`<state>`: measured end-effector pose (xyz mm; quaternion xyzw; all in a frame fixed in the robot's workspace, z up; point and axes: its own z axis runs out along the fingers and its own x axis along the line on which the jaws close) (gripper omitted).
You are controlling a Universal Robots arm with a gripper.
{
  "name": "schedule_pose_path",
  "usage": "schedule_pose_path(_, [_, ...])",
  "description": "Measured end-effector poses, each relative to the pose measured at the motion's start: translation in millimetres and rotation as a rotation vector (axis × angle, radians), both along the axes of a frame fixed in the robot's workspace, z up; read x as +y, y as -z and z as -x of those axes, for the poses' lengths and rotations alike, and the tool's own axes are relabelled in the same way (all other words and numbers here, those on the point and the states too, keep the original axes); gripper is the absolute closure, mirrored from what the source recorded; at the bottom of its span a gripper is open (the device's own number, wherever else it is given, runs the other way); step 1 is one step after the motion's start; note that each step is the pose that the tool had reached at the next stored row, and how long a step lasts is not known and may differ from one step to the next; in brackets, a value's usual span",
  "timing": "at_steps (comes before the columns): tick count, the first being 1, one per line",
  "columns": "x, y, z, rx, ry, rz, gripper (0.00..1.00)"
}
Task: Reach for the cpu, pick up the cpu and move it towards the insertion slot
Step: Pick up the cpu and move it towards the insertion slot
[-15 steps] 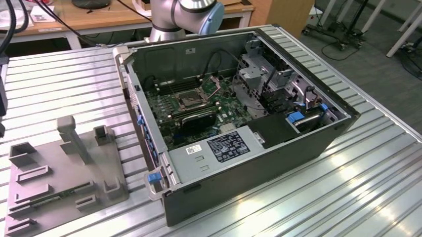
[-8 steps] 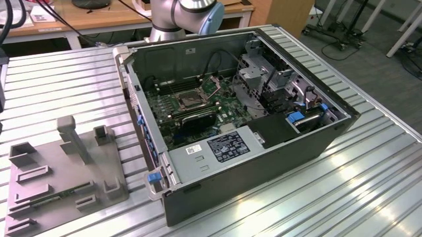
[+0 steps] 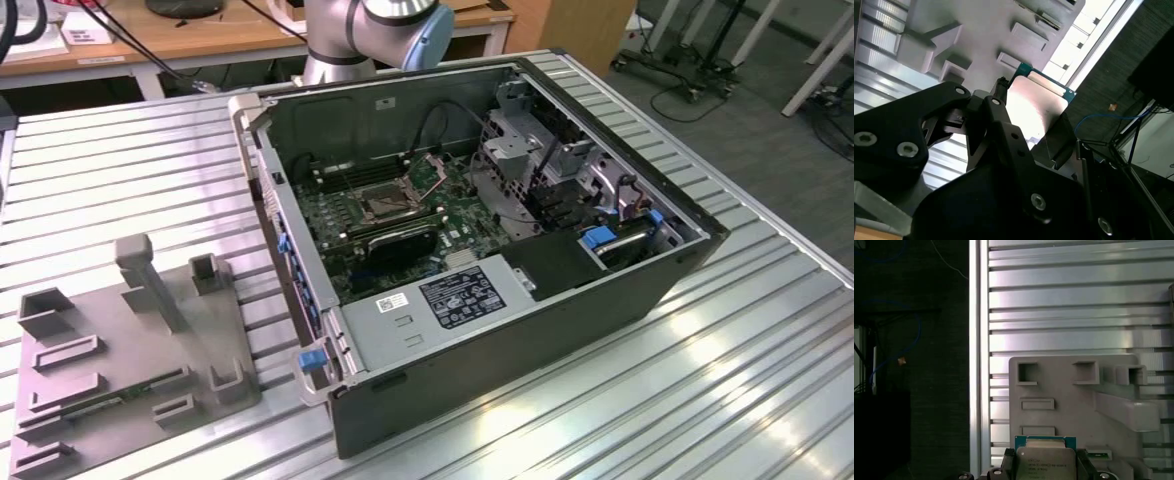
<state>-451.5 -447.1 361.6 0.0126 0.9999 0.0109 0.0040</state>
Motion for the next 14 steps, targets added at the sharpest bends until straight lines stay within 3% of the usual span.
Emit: schedule_pose_path(14, [0.0, -13.9, 0.0, 0.0, 0.0, 0.0, 0.45])
